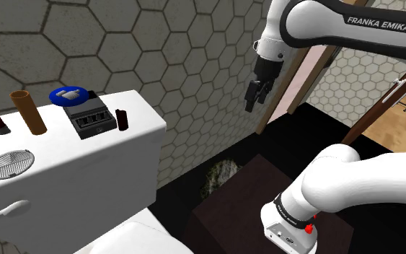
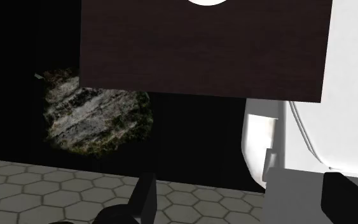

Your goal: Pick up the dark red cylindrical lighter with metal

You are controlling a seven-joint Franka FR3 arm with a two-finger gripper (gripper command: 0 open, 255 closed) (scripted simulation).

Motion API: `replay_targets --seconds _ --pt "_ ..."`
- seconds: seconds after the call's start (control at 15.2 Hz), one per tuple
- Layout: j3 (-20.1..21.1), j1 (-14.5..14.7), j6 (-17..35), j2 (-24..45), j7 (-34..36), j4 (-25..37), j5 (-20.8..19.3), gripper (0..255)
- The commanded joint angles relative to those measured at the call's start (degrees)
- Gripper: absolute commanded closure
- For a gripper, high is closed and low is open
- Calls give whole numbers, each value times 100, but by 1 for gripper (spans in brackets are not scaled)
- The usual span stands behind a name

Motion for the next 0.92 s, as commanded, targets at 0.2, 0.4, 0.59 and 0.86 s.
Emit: replay_targets --seconds 0.2,0.4,0.59,0.86 --pt "232 172 404 360 151 111 206 0" --pt "461 327 791 748 294 275 374 0" --pt "687 465 1156 1160 433 489 502 0" --pt "985 622 1598 1735 622 851 599 0"
